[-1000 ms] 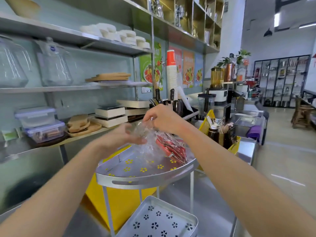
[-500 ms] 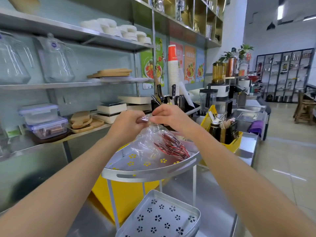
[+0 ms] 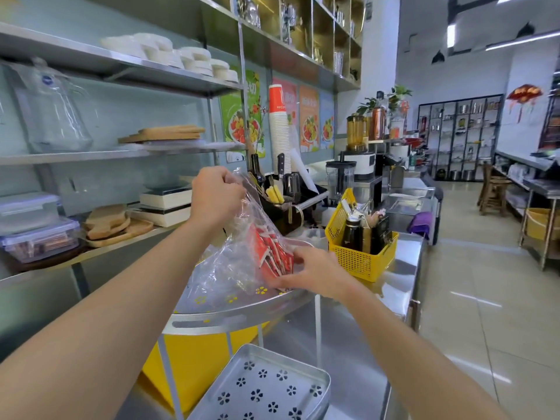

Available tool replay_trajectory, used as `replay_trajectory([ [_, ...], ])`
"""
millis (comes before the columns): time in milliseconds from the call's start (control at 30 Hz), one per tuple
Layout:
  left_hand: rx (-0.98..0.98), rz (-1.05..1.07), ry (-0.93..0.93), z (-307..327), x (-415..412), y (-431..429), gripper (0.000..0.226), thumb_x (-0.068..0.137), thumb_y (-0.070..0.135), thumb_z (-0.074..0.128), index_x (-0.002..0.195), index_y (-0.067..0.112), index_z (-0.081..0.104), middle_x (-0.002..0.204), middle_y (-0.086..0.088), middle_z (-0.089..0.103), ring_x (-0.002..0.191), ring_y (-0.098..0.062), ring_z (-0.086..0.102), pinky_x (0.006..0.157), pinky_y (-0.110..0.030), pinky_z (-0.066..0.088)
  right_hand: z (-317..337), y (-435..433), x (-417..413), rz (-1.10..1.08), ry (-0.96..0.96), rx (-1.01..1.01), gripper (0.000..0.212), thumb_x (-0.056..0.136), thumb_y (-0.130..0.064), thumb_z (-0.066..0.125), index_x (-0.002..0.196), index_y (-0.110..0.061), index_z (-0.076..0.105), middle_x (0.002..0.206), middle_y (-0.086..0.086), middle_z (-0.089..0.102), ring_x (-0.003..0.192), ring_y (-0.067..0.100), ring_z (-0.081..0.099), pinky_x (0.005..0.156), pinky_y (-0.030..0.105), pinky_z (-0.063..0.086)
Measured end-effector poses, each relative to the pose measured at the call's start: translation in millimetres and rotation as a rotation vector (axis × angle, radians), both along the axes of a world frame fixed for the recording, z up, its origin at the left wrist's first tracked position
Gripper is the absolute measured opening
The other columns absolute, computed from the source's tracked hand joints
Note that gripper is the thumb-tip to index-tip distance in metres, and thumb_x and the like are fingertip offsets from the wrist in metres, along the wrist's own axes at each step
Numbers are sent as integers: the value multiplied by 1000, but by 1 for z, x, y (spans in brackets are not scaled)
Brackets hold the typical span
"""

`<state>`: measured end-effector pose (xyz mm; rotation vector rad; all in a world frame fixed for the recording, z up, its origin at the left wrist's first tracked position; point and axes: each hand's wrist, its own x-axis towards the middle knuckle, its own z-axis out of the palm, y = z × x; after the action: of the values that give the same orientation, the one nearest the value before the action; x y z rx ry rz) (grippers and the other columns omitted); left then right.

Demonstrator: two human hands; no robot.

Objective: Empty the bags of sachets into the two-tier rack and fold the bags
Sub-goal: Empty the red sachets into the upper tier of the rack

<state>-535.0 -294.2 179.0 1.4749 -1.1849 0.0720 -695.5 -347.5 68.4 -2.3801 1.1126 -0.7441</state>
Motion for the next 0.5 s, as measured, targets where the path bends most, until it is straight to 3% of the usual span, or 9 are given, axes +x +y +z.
replay_trajectory([
  [100,-28,-14,75,1,0,-1,5,72,-3,62,70,-5,66,62,0,60,57,-7,54,46,-22,40,-7,0,5,-65,35,-65,43,68,-63,62,93,-29,68,89,-7,72,99,15,53,84,39,24],
  [200,-36,-32,115,1,4,0,10,73,-4,64,66,4,65,64,1,60,56,-9,56,43,-20,45,-9,-1,3,-117,-114,0,42,68,-60,64,85,-23,73,78,-1,73,81,15,57,74,37,31],
  [300,-21,-63,184,4,17,4,23,75,-5,65,63,14,62,67,-6,62,62,-20,58,56,-28,50,0,-6,-7,-156,-342,4,22,76,-33,69,83,-13,75,76,14,71,65,21,52,61,36,38],
  [367,4,-82,244,8,30,7,22,75,-3,68,64,14,62,68,-9,63,64,-23,60,60,-32,52,14,-11,-15,-133,-470,-14,18,80,-21,66,89,-7,73,82,18,72,68,21,52,63,38,42],
  [433,20,-87,279,9,40,12,21,75,-2,70,64,14,62,66,-8,62,57,-19,59,51,-25,52,29,-15,-21,-117,-552,-61,20,83,-16,64,96,-4,71,89,16,73,73,16,56,70,37,45],
  [500,23,-97,299,7,49,17,20,76,-2,70,65,13,61,64,-10,62,52,-18,57,52,-26,50,44,-19,-23,-111,-518,-128,22,83,-17,63,99,-3,70,93,13,73,75,14,59,72,31,45],
])
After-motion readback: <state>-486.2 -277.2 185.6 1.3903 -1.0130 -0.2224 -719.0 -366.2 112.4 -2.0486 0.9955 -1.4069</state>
